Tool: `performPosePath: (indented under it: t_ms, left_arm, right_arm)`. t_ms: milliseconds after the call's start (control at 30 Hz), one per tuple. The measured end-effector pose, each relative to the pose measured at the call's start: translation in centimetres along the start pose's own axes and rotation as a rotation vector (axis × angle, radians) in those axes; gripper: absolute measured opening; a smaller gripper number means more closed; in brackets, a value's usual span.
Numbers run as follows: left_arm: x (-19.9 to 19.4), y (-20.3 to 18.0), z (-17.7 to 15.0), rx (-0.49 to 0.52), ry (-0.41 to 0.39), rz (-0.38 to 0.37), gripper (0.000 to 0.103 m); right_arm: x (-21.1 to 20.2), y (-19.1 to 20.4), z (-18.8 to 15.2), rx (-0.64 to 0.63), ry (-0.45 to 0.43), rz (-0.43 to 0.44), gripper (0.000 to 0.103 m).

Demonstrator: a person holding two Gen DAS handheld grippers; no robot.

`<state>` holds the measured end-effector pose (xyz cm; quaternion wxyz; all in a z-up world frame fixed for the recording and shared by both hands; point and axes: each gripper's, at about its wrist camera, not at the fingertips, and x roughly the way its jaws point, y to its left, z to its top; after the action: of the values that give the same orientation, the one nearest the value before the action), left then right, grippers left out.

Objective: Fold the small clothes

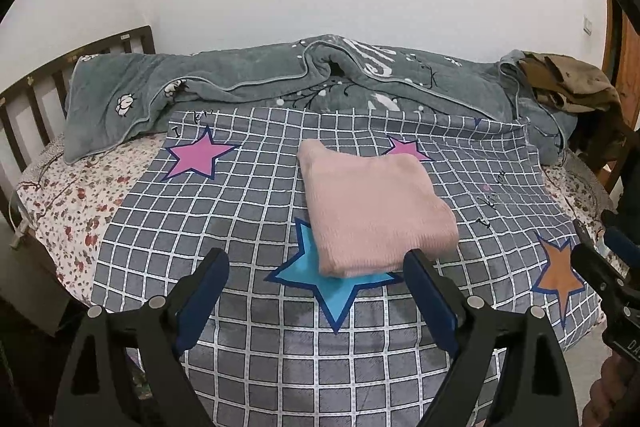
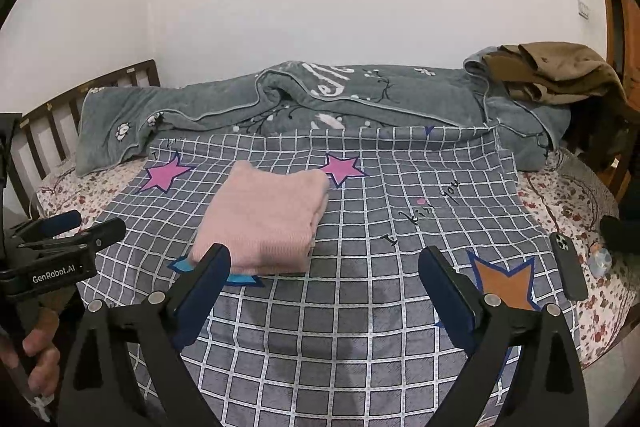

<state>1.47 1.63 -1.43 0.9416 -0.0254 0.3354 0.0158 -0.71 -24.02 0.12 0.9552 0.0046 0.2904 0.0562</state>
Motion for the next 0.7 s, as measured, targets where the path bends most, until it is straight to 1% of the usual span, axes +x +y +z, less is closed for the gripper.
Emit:
performPosePath:
  t_ms: [700]
  left_arm:
    - [-0.63, 0.53, 0.08, -0.002, -0.015, 0.002, 0.088]
  right_arm:
    - [-0.43, 0.26, -0.02, 0.008, -0.009, 0.008, 0.094]
